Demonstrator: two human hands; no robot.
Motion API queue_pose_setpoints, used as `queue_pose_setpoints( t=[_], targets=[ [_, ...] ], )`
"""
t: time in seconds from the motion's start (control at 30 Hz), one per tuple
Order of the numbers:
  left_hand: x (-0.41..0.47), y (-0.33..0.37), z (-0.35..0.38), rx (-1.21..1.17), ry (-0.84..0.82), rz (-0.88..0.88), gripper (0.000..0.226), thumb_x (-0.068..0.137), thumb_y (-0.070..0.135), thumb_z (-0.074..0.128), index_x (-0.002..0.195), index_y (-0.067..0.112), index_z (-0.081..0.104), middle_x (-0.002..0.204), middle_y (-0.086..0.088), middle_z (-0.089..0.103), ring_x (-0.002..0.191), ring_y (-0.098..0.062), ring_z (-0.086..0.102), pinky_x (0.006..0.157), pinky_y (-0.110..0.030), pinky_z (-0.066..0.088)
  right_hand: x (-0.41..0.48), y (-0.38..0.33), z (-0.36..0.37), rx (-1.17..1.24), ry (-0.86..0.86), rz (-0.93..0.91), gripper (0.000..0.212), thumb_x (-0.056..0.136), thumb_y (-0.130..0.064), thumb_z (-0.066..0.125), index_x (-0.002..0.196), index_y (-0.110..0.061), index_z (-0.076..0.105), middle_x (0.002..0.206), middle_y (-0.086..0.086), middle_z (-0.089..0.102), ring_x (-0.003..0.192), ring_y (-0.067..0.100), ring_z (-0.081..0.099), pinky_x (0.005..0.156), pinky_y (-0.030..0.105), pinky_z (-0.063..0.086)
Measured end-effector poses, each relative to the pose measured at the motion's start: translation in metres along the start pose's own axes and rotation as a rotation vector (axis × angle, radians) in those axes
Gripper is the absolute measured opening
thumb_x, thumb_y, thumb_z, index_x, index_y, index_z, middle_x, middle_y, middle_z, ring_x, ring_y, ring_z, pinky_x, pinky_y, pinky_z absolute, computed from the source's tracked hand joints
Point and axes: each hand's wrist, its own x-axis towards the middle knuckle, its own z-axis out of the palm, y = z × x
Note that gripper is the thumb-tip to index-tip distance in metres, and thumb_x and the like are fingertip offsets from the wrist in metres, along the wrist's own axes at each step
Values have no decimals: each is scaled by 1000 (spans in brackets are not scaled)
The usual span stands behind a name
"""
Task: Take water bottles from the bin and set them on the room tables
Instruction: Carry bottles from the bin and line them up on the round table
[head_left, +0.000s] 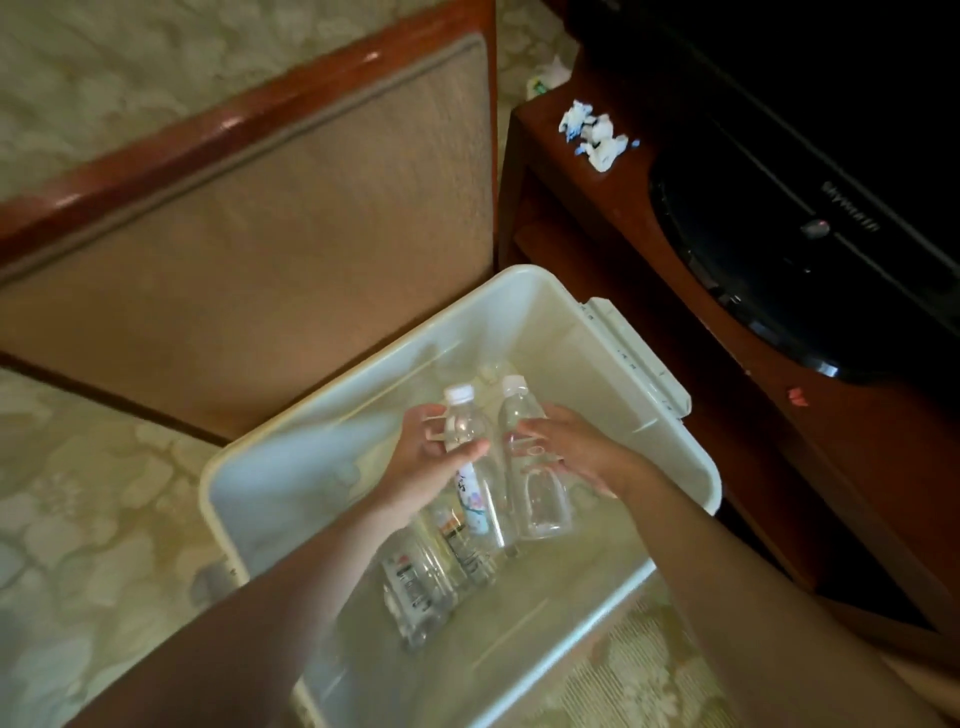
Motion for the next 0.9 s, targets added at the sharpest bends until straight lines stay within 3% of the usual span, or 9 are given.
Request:
queue_pose_setpoints(
  t=[0.1, 0.13, 0.2, 0.3, 0.43, 0.5, 0.57, 0.73, 0.9],
  targets=[
    [-24, 17, -16, -61, -10, -41, 59, 63, 47, 80, 110, 15, 63, 90, 7, 70, 88, -16, 65, 72, -27, 46, -30, -16, 17, 180, -47, -43, 21, 100, -21, 49, 118, -12, 55, 104, 5, 70, 90, 20, 67, 93, 45, 48],
    [-33, 23, -20, -94, -13, -50, 52, 62, 48, 78, 101, 15, 67, 80, 8, 68, 83, -17, 62, 73, -28, 44, -38, -20, 21, 218, -36, -59, 17, 101, -18, 44, 108, -12, 58, 99, 6, 69, 85, 21, 65, 88, 44, 50],
    [-51, 33, -28, -184, -28, -88, 56, 56, 52, 82, 95, 15, 70, 81, 1, 65, 85, -21, 56, 79, -34, 43, -62, -32, 34, 265, -26, -88, 24, 99, -21, 39, 105, -16, 62, 99, 12, 68, 83, 22, 64, 78, 39, 53],
    [-84, 50, -41, -279, -52, -104, 72, 45, 56, 91, 101, 14, 72, 91, -10, 62, 88, -25, 54, 82, -39, 40, -90, -46, 52, 268, -33, -131, 39, 96, -29, 40, 127, -23, 62, 117, 20, 68, 90, 25, 63, 74, 35, 53],
    [-120, 72, -57, -354, -48, -107, 61, 66, 43, 82, 114, 8, 68, 88, -6, 68, 84, -22, 62, 82, -34, 46, -117, -63, 74, 296, -102, -176, 41, 85, -44, 54, 107, -12, 67, 97, 10, 63, 78, 17, 57, 63, 27, 55],
    [-140, 81, -69, -398, -44, -72, 37, 82, 35, 74, 112, 13, 68, 78, 2, 71, 77, -16, 64, 77, -31, 47, -132, -74, 90, 286, -124, -191, 49, 69, -57, 68, 99, -17, 69, 91, 6, 61, 77, 18, 58, 66, 30, 52],
    [-159, 90, -83, -427, -35, -13, 30, 81, 35, 73, 106, 19, 71, 80, 2, 72, 81, -17, 66, 81, -33, 48, -143, -85, 105, 261, -148, -227, 47, 66, -58, 72, 95, -22, 70, 92, 5, 63, 82, 21, 58, 75, 34, 48],
    [-212, 108, -132, -416, -5, 141, 64, 59, 50, 82, 113, 17, 69, 94, -5, 74, 93, -26, 67, 90, -39, 50, -187, -114, 155, 205, -182, -351, 63, 69, -58, 75, 117, -18, 69, 121, 14, 69, 113, 38, 64, 101, 48, 47],
    [-276, 114, -200, -417, 19, 258, 48, 70, 35, 78, 112, 14, 68, 104, -10, 75, 93, -25, 72, 90, -42, 55, -233, -139, 227, 168, -258, -504, 67, 78, -54, 75, 131, -14, 61, 130, 22, 63, 115, 39, 63, 97, 51, 52]
  ],
)
